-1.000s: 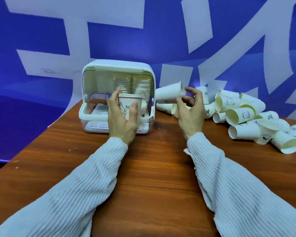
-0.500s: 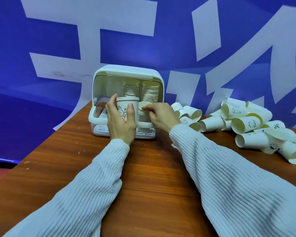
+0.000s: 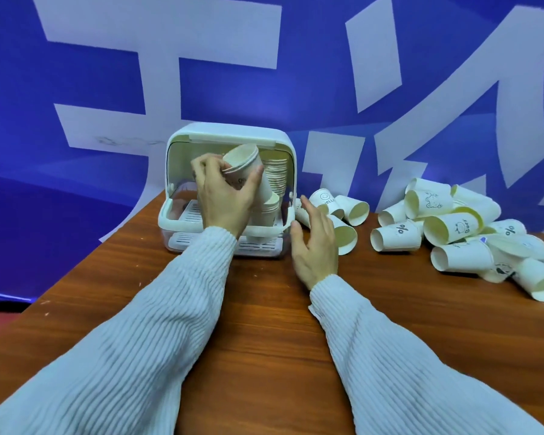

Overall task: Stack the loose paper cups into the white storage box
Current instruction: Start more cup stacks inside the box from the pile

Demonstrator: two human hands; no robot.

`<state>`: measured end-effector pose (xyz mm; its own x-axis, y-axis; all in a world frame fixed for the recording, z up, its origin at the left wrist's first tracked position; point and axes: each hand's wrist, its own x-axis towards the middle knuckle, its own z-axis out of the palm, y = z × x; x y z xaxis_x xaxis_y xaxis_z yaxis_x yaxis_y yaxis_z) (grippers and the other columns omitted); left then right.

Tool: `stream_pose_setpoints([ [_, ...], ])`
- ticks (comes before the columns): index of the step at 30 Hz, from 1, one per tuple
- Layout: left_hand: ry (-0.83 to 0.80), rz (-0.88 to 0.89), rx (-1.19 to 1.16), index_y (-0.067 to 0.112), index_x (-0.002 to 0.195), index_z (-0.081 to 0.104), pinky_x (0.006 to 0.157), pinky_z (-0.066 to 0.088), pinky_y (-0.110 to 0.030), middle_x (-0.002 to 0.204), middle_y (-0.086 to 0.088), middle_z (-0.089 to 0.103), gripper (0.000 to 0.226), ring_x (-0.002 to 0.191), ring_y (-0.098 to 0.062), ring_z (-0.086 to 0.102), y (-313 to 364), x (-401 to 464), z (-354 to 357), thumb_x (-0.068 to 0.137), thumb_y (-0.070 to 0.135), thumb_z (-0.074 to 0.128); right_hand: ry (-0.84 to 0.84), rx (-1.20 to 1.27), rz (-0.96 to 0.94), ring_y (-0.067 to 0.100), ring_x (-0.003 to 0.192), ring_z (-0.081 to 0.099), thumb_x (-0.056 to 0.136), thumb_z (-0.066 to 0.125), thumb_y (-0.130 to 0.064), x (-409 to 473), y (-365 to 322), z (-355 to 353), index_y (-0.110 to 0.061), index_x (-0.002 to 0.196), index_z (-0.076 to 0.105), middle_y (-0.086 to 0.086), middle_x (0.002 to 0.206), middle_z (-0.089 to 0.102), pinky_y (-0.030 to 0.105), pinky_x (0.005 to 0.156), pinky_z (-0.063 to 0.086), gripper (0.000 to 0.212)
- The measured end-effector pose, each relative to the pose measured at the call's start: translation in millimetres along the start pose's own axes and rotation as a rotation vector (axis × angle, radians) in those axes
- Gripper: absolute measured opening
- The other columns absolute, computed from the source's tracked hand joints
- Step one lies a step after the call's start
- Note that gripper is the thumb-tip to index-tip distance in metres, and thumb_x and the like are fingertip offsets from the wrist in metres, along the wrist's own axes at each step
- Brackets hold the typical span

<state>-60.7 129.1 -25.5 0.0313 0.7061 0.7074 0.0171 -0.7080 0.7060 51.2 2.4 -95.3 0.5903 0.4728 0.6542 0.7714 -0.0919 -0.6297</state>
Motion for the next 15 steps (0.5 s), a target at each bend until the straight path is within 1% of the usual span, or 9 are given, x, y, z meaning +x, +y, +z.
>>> stream_pose_setpoints([
  [3,-0.056,0.106,0.095,0.011,0.094,0.055,0.099,0.041,-0.023,0.139,-0.008,0.051,0.035,0.122,-0.015,0.051,5,13,13,0.088,0.038,0.077,-0.019,0.047,0.052,0.008,0.130,0.047,0.104,0.052,-0.031,0,2,0,-0.033,0.148,0.049,-0.011,0.140,0.060,0.038,0.112,0.042,0.043],
  [4,-0.111,0.133,0.127,0.011,0.099,0.061,0.102,0.038,-0.023,0.145,-0.006,0.051,0.031,0.126,-0.014,0.051,4,15,18,0.090,0.036,0.075,-0.021,0.055,0.063,0.008,0.129,0.049,0.104,0.052,-0.032,0,4,1,-0.033,0.147,0.049,-0.013,0.137,0.060,0.039,0.111,0.044,0.043],
  [5,-0.180,0.160,0.163,0.010,0.107,0.067,0.104,0.040,-0.028,0.147,-0.004,0.053,0.031,0.126,-0.017,0.054,1,16,22,0.092,0.036,0.074,-0.020,0.065,0.073,0.007,0.127,0.050,0.104,0.052,-0.033,0,5,1,-0.033,0.146,0.050,-0.015,0.134,0.060,0.041,0.110,0.045,0.042],
  [7,-0.331,0.214,0.306,0.010,0.110,0.073,0.099,0.046,-0.038,0.138,-0.002,0.062,0.032,0.116,-0.027,0.061,-8,14,30,0.094,0.038,0.070,-0.014,0.095,0.094,0.007,0.125,0.052,0.103,0.051,-0.036,2,6,1,-0.033,0.143,0.052,-0.020,0.127,0.058,0.043,0.109,0.046,0.041],
  [9,-0.450,0.257,0.530,0.012,0.103,0.072,0.091,0.047,-0.042,0.125,-0.005,0.068,0.037,0.107,-0.034,0.060,-16,7,33,0.098,0.047,0.059,0.004,0.122,0.095,0.007,0.121,0.054,0.100,0.049,-0.040,4,7,1,-0.032,0.140,0.054,-0.028,0.118,0.055,0.044,0.107,0.047,0.041],
  [10,-0.488,0.281,0.636,0.014,0.103,0.070,0.092,0.045,-0.043,0.118,-0.007,0.070,0.043,0.105,-0.035,0.060,-19,3,33,0.100,0.052,0.051,0.018,0.130,0.096,0.007,0.119,0.054,0.100,0.049,-0.041,4,7,1,-0.031,0.138,0.056,-0.031,0.114,0.054,0.043,0.106,0.047,0.040],
  [12,-0.547,0.314,0.791,0.018,0.105,0.069,0.105,0.036,-0.048,0.110,-0.007,0.072,0.057,0.108,-0.034,0.061,-27,-5,33,0.101,0.061,0.032,0.079,0.108,0.087,0.010,0.116,0.054,0.099,0.049,-0.039,6,8,1,-0.028,0.133,0.059,-0.023,0.113,0.058,0.042,0.105,0.046,0.037],
  [14,-0.602,0.334,0.868,0.020,0.113,0.065,0.119,0.018,-0.056,0.115,-0.005,0.072,0.069,0.116,-0.033,0.060,-31,-12,33,0.098,0.068,0.019,0.193,-0.009,0.065,0.015,0.121,0.052,0.097,0.054,-0.030,10,10,-3,-0.025,0.129,0.062,-0.009,0.122,0.062,0.040,0.107,0.042,0.033],
  [15,-0.635,0.328,0.892,0.019,0.120,0.062,0.122,0.010,-0.059,0.121,-0.006,0.070,0.075,0.121,-0.033,0.059,-32,-13,32,0.095,0.073,0.016,0.218,-0.083,0.071,0.018,0.127,0.049,0.095,0.055,-0.025,14,12,-6,-0.025,0.129,0.063,-0.004,0.130,0.060,0.040,0.110,0.039,0.035],
])
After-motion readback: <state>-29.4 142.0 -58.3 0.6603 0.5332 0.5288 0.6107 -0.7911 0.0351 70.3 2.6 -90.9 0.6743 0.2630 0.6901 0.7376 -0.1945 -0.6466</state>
